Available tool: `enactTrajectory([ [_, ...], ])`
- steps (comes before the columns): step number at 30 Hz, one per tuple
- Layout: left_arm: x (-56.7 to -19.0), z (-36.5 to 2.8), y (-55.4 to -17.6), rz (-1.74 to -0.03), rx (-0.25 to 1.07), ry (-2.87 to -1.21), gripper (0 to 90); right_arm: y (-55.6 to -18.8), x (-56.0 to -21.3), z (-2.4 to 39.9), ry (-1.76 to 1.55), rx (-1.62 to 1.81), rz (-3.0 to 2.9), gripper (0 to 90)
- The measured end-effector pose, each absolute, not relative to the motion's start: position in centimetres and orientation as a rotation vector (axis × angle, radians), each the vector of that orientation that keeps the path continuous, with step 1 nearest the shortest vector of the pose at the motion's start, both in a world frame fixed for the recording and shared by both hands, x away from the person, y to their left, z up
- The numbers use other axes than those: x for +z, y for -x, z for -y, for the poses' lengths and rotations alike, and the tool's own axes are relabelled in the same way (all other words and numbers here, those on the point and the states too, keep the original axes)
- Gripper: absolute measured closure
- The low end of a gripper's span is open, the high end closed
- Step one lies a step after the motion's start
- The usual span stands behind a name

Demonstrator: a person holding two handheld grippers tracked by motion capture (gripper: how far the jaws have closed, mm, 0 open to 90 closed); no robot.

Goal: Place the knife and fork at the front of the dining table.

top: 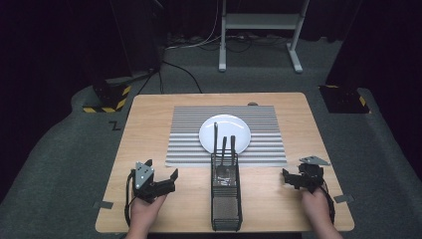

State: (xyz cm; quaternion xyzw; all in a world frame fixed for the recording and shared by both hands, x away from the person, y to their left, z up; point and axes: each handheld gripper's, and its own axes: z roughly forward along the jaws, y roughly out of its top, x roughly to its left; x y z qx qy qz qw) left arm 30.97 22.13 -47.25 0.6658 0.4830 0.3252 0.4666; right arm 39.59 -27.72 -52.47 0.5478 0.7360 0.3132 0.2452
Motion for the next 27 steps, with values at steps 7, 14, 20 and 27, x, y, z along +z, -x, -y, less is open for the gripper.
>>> enactTrajectory([
  [7, -46.7, -21.2, -30.9, -1.141, 0.760, -1.603, 0.6, -39.6, -52.5, 27.7, -1.494, 0.858, -2.013, 10.1],
  [14, -45.3, -19.6, -31.2, -1.065, 0.740, -1.571, 0.6, -39.7, -52.5, 27.7, -1.491, 0.858, -2.015, 10.1],
  [20, -44.2, -17.9, -31.5, -1.004, 0.701, -1.556, 0.6, -39.6, -52.5, 27.8, -1.491, 0.859, -2.014, 10.2],
  [27, -43.8, -15.9, -31.9, -0.979, 0.683, -1.546, 0.6, -39.5, -52.5, 27.8, -1.488, 0.861, -2.018, 10.3],
])
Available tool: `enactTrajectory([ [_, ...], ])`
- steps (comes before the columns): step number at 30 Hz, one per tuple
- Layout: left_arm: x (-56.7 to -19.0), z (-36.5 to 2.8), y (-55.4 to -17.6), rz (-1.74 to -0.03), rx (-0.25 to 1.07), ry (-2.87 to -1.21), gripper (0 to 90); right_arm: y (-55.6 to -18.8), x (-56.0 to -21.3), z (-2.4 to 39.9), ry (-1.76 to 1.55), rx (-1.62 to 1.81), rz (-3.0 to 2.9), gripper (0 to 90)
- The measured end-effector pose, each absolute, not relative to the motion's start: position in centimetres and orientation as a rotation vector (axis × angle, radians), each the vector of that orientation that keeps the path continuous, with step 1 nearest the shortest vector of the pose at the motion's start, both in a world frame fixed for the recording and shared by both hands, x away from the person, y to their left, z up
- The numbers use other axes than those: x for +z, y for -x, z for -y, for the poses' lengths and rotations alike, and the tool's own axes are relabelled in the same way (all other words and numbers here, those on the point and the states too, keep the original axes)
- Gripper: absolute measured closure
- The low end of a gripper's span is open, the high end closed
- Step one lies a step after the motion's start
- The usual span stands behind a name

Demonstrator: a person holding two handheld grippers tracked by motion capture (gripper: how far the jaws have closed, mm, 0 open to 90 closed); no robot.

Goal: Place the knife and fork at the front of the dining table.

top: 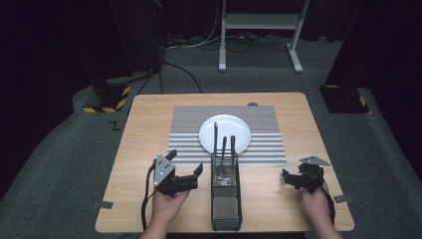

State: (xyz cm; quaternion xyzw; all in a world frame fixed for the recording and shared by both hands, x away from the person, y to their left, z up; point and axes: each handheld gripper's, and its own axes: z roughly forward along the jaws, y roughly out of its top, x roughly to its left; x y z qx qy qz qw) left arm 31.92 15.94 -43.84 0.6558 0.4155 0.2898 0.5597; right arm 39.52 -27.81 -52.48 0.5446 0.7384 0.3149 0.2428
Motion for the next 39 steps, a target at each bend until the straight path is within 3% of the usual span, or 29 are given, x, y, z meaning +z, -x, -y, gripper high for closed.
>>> enactTrajectory([
  [16, -42.6, -12.6, -34.0, -0.910, 0.688, -1.541, 7.9, -39.5, -52.5, 27.8, -1.489, 0.859, -2.018, 10.3],
  [22, -42.6, -11.3, -34.5, -0.896, 0.714, -1.557, 21.1, -39.5, -52.5, 27.8, -1.488, 0.859, -2.018, 10.3],
  [29, -42.9, -10.8, -34.6, -0.884, 0.743, -1.561, 47.7, -39.5, -52.5, 27.8, -1.488, 0.859, -2.018, 10.3],
  [39, -43.3, -10.1, -35.1, -0.890, 0.724, -1.598, 65.1, -39.5, -52.5, 27.8, -1.488, 0.859, -2.018, 10.3],
])
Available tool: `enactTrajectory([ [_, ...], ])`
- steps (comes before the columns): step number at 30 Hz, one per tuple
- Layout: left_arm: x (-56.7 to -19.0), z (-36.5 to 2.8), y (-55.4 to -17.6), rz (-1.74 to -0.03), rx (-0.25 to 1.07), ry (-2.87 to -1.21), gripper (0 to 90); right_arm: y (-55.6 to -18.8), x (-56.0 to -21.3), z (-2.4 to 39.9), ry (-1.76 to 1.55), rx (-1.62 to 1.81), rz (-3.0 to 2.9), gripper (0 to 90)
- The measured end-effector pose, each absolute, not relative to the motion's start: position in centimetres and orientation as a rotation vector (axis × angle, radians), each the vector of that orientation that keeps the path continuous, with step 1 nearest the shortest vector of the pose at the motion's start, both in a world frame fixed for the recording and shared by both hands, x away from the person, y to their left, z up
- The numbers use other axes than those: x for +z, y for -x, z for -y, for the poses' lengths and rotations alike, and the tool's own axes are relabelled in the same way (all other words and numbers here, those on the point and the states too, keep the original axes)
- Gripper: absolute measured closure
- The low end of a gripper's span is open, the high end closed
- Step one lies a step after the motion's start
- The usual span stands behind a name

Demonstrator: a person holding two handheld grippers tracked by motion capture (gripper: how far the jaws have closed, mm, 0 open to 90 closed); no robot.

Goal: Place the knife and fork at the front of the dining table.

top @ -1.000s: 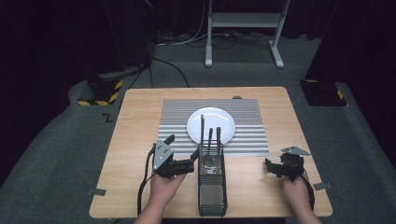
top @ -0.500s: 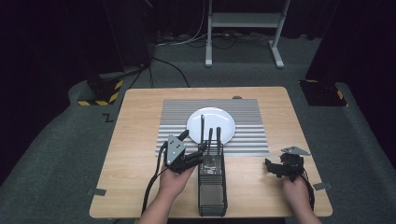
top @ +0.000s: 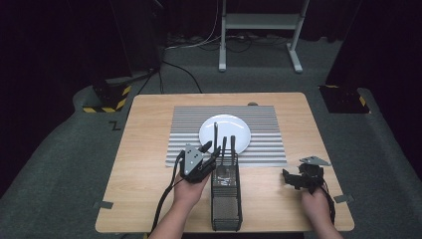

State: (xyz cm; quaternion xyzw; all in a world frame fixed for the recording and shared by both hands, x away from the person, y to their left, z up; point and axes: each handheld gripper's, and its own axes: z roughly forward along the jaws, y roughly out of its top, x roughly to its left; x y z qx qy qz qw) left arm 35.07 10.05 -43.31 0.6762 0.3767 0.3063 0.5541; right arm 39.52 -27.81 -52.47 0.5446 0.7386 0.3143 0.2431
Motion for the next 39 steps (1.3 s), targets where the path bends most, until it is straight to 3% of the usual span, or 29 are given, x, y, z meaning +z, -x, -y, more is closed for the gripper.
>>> enactTrajectory([
  [11, -43.6, -9.5, -35.2, -0.915, 0.719, -1.592, 77.4, -39.5, -52.5, 27.8, -1.489, 0.859, -2.018, 10.3],
  [39, -43.3, -9.2, -32.9, -0.937, 0.768, -1.487, 80.8, -39.5, -52.5, 27.8, -1.488, 0.861, -2.018, 10.3],
])
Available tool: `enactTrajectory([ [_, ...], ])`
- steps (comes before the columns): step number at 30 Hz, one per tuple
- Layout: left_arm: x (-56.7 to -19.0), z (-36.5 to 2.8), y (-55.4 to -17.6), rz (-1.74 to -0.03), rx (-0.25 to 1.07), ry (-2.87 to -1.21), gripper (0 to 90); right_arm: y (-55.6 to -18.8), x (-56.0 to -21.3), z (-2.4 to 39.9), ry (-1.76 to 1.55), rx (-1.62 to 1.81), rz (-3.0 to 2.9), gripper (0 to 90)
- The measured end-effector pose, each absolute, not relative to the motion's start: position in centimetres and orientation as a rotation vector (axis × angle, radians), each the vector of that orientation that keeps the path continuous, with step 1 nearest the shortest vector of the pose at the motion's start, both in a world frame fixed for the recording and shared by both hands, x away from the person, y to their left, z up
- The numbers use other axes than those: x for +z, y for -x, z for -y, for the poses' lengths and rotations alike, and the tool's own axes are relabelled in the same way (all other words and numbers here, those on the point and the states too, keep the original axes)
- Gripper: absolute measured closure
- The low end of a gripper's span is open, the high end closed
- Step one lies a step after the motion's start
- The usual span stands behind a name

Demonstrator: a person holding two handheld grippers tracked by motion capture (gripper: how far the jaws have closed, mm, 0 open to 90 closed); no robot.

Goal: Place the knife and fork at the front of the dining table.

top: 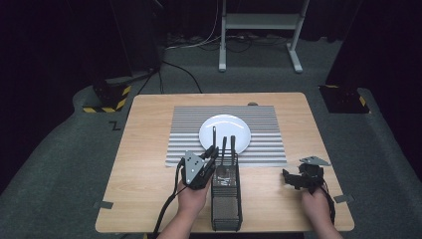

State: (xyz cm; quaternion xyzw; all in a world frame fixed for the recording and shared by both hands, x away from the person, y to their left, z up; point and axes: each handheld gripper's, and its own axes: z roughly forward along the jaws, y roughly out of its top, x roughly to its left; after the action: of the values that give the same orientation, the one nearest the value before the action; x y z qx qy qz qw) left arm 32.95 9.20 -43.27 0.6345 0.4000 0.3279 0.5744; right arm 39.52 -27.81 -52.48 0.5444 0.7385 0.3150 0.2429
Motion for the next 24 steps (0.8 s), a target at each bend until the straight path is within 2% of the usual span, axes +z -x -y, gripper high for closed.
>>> enactTrajectory([
  [10, -41.7, -9.4, -32.7, -0.893, 0.757, -1.434, 80.9, -39.5, -52.5, 27.8, -1.488, 0.859, -2.018, 10.3],
  [24, -37.4, -10.9, -31.1, -0.802, 0.744, -1.332, 80.9, -39.5, -52.5, 27.8, -1.488, 0.861, -2.018, 10.3],
])
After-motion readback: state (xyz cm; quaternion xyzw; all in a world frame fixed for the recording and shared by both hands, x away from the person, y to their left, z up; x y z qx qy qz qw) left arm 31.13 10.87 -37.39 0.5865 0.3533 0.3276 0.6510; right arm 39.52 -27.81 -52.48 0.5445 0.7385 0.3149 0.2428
